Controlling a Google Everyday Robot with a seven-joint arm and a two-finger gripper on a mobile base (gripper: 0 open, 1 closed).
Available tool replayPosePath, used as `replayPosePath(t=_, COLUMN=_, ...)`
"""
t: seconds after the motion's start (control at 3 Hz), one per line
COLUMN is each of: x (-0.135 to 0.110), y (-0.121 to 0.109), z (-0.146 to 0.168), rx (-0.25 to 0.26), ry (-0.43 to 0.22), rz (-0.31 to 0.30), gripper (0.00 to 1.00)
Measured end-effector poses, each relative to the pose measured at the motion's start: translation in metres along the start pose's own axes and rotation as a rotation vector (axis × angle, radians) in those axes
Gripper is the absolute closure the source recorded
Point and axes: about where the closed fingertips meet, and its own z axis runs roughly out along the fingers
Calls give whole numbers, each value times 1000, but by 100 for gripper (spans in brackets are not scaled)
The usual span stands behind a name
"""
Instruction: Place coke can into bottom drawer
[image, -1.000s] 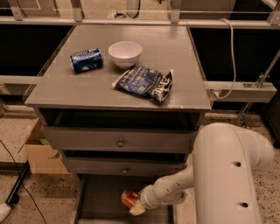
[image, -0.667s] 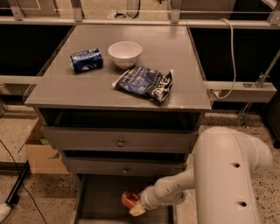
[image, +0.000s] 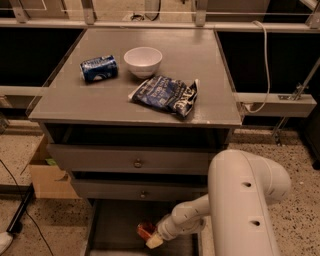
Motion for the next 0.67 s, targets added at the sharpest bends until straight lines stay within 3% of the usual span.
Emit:
replayPosePath(t=0.33, x=0, y=0, z=0, rx=0, ry=0, rz=0, gripper=100)
replayPosePath(t=0.67, x=11, y=0, z=22, rx=18, ry=13, rz=45, gripper=100)
